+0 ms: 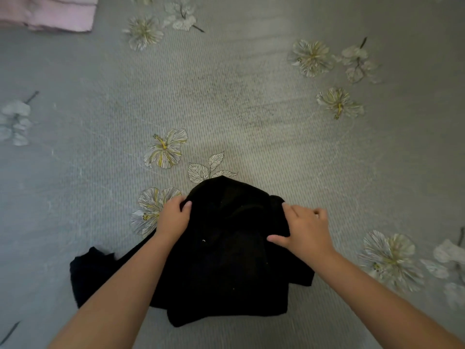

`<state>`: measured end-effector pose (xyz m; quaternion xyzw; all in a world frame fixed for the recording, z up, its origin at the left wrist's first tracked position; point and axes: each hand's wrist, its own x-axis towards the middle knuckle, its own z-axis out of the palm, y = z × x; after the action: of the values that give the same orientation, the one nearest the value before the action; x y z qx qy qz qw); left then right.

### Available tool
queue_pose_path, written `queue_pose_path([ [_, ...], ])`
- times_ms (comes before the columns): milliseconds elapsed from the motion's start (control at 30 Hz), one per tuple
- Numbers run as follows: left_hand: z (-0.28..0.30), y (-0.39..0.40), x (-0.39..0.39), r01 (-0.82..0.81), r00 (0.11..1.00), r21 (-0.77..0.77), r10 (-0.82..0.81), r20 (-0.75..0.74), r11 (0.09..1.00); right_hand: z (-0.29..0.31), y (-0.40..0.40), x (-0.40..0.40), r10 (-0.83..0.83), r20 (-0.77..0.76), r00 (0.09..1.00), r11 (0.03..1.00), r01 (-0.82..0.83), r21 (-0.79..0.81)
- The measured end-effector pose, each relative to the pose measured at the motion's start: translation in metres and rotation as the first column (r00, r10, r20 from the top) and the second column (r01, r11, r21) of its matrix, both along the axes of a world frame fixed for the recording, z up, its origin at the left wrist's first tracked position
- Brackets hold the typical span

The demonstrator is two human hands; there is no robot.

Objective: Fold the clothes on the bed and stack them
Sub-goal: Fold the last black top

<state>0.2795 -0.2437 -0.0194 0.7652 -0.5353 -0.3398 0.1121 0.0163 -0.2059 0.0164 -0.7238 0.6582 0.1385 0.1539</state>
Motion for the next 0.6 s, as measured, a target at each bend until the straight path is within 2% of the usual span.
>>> queue_pose_path([
  [67, 0.019, 0.004, 0.007, -0.020, 0.998, -0.013, 0.019, -0.052, 1.000, 0.010, 0.013, 0.001, 0.083, -0.047, 0.995, 0.994, -0.086, -0.065],
  [100, 0.028, 0.007, 0.009, -0.023, 0.997, -0.020, 0.021, -0.073, 1.000, 0.015, 0.016, -0.001, 0.083, -0.021, 0.996, 0.987, -0.085, -0.135],
  [133, 0.039, 0.009, 0.012, -0.021, 0.995, -0.027, 0.018, -0.098, 0.999, 0.020, 0.018, -0.002, 0.042, 0.036, 0.998, 0.980, -0.034, -0.196],
  [200, 0.061, 0.016, 0.015, 0.018, 0.991, -0.040, -0.024, -0.135, 0.999, 0.035, 0.016, -0.004, -0.091, 0.158, 0.983, 0.984, 0.114, -0.139],
  [267, 0.085, 0.022, 0.017, 0.066, 0.990, -0.079, -0.074, -0.116, 0.995, 0.047, 0.011, -0.007, -0.168, 0.229, 0.959, 0.964, 0.209, -0.165],
  [367, 0.126, 0.028, 0.019, 0.044, 0.995, -0.214, -0.061, -0.073, 0.976, 0.088, -0.002, -0.009, -0.248, 0.372, 0.894, 0.918, 0.340, -0.206],
  [500, 0.195, 0.042, 0.029, -0.089, 0.996, -0.464, 0.073, -0.052, 0.882, 0.163, -0.003, -0.003, -0.169, 0.415, 0.894, 0.894, 0.316, -0.316],
  [600, 0.252, 0.070, 0.042, -0.247, 0.968, -0.598, 0.217, -0.123, 0.762, 0.219, 0.019, 0.014, -0.100, 0.517, 0.850, 0.865, 0.331, -0.377],
])
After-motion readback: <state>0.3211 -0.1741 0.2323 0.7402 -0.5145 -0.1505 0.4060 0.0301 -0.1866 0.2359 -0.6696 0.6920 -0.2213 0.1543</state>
